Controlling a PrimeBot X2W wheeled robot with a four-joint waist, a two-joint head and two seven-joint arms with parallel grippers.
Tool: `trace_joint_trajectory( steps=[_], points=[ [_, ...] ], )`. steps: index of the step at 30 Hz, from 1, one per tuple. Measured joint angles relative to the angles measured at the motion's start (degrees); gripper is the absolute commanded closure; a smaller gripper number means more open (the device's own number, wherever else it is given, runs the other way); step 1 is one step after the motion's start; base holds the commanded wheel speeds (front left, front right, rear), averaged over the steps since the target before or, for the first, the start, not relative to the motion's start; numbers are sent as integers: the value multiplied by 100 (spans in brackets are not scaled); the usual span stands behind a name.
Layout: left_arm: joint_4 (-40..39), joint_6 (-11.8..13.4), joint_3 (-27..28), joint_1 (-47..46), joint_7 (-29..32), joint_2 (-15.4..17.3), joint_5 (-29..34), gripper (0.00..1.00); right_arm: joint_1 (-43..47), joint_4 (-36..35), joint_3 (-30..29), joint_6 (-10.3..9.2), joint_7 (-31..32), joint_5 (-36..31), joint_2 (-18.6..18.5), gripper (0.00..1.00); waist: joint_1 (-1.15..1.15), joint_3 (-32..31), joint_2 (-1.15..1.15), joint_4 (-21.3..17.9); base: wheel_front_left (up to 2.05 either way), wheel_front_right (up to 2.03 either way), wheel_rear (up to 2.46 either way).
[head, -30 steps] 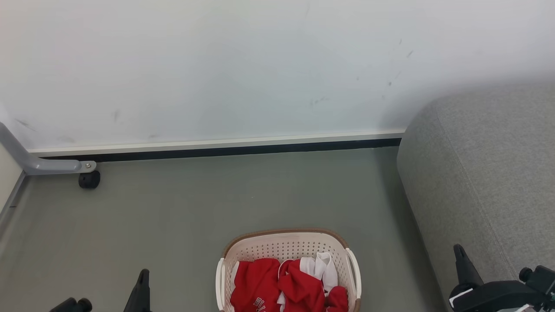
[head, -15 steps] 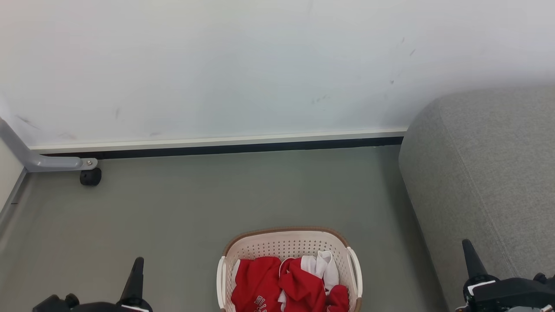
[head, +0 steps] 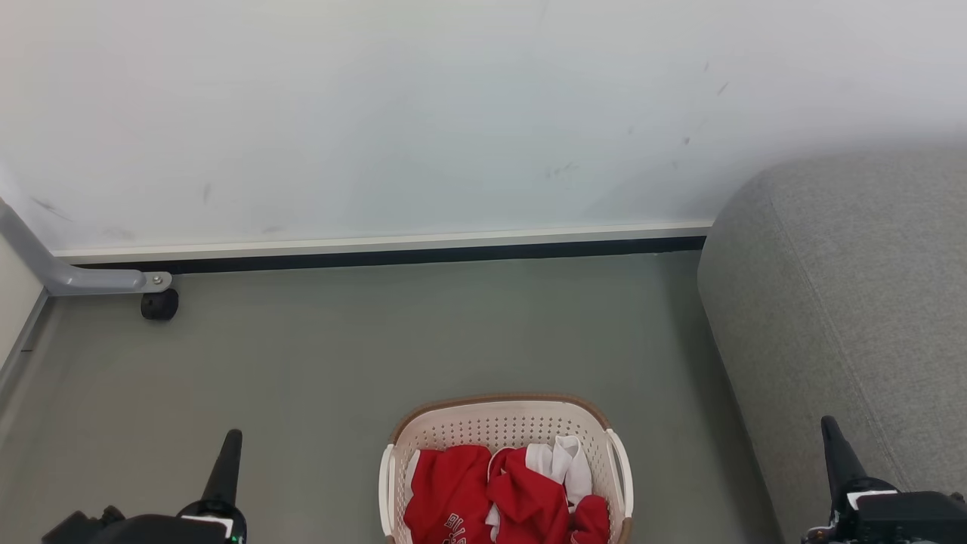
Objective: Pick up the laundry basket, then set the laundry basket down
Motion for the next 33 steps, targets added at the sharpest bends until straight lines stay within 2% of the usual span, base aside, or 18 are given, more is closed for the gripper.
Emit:
trace_joint_trajectory(
  steps=[12,16,33],
  points=[
    [144,-199,185,-210,153,-47,-1014,100,-97,25,-379,197,202,929,161,100,0,24,0,20,0,0,0],
    [171,-242,214,-285,197,-60,-1214,100,-101,33,-452,205,245,1112,192,100,0,29,0,23,0,0,0],
    [176,-243,216,-287,197,-65,-1239,100,-101,34,-455,241,245,1117,196,100,0,29,0,23,0,0,0]
  ],
)
